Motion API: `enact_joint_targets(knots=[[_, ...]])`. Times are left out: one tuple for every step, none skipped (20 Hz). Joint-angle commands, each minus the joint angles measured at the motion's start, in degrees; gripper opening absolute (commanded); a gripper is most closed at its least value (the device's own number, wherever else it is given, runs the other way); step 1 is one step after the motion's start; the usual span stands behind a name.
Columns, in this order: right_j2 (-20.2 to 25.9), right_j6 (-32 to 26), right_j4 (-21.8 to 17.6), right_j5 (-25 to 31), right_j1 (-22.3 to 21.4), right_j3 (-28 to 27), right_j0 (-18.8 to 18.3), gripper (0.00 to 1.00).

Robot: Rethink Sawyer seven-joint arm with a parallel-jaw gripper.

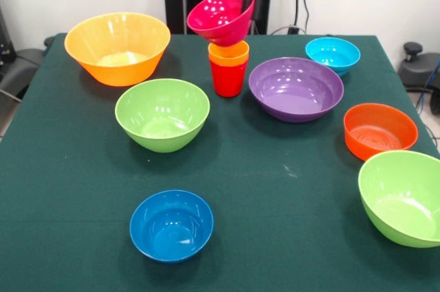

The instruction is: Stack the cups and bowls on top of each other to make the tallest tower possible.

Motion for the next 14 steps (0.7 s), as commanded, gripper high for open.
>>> enact_joint_targets(knots=[[5.54,-0.07,-3.62,6.48,-1.15,2.73,2.38,0.00],[5.08,-0.08,-3.68,6.90,-1.27,2.56,2.72,0.00],[4.62,0.06,-3.66,7.23,-1.46,2.46,3.27,0.00],[3.84,-0.01,-3.71,8.04,-1.75,2.11,3.90,0.00],[2.93,0.18,-3.81,8.62,-1.84,1.75,4.82,0.00],[2.19,0.17,-3.99,9.12,-1.60,1.16,5.13,0.00],[1.03,0.65,-4.28,9.30,-1.31,0.70,6.10,0.00],[0.19,1.02,-4.80,8.68,-0.45,0.19,6.46,0.00],[-1.45,1.94,-5.26,8.24,0.16,-0.46,7.92,0.00],[-2.54,2.63,-5.42,8.07,1.07,-1.34,8.95,0.00],[-3.81,3.25,-5.57,8.16,1.53,-1.96,10.10,0.00],[-4.95,3.86,-5.54,8.35,2.14,-2.59,11.09,0.00],[-5.87,4.19,-5.55,8.39,2.54,-3.07,11.82,0.00],[-6.83,4.49,-5.63,8.28,2.99,-3.25,12.48,0.00]])
